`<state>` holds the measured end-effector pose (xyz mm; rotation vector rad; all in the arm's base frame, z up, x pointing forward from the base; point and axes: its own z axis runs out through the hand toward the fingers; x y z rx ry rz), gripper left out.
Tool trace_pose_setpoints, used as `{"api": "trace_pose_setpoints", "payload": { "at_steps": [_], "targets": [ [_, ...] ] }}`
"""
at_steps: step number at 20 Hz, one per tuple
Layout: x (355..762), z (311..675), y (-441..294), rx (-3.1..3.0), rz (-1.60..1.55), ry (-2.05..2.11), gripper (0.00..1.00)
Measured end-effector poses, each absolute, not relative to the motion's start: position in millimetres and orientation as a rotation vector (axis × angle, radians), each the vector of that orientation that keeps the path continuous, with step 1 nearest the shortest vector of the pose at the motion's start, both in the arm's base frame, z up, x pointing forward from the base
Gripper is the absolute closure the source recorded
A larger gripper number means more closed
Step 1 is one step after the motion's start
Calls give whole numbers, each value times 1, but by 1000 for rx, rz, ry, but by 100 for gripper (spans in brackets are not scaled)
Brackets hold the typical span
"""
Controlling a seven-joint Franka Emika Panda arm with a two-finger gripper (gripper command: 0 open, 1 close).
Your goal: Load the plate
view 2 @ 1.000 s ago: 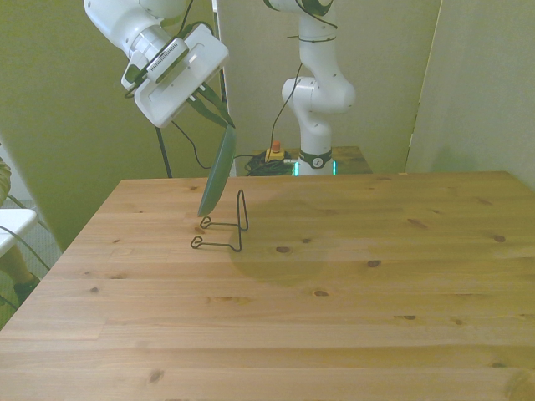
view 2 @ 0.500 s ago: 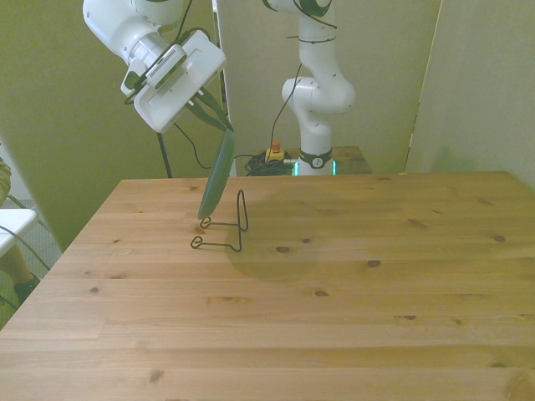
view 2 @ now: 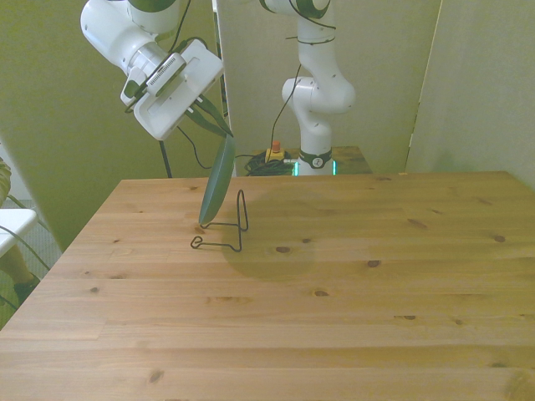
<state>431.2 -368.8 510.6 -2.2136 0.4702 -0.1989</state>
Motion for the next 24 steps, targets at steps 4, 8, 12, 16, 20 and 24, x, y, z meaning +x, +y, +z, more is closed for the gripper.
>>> {"api": "trace_pose_setpoints", "payload": {
  "at_steps": [4,8,12,16,20,24],
  "targets": [
    [432,501,-371,-2214,-196,452,100],
    [433,497,-370,-2216,-199,428,100],
    [432,488,-368,-2212,-195,413,100],
    [432,481,-368,-2217,-205,405,100],
    [434,476,-366,-2223,-210,404,100],
    [434,471,-364,-2222,-207,400,100]
  ]
}}
